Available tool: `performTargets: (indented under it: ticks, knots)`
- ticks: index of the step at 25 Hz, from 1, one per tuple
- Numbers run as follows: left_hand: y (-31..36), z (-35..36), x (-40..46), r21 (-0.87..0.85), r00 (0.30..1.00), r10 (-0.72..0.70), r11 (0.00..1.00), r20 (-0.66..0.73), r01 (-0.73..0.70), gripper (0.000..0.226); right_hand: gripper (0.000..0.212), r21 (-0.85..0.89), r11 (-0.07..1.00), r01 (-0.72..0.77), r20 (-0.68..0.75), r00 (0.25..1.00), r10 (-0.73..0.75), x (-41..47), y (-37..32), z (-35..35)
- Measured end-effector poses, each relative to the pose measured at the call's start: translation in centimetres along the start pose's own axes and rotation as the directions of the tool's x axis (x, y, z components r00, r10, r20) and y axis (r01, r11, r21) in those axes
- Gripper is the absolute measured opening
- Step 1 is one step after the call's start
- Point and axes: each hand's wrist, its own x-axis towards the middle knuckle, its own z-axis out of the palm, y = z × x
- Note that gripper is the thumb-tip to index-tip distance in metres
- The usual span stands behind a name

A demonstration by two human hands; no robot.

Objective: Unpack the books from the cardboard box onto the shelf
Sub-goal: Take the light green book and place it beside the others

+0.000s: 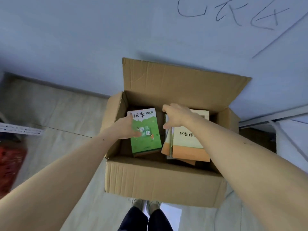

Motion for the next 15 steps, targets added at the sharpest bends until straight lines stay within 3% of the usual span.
performTargets:
  ticks: [3,6,9,15]
  knots:
    - [-3.0,4.4,4.3,-0.067,0.987,-0.159,0.985,0.035,0.161,0.081,0.071,0.03,0.999,-0.014,0.033,0.999,0.013,5.9,0.8,5.0]
    - [-5.6,8.7,7.6,-0.12,0.959,-0.27,0.953,0.09,0.28,0.093,0.069,0.111,0.989,-0.094,0.06,0.994,0.088,11.0,1.2,9.7]
    - [-7.2,11.9,9.6,-0.139,0.954,-0.272,0.947,0.123,0.288,0.09,0.071,0.223,0.958,-0.179,0.082,0.983,0.165,14.5,1.0,12.8]
    - [-7.4,13.6,12.0,-0.438,0.95,-0.288,0.844,0.118,0.31,0.057,0.066,0.523,0.795,-0.308,0.111,0.949,0.295,17.1,0.0,14.6]
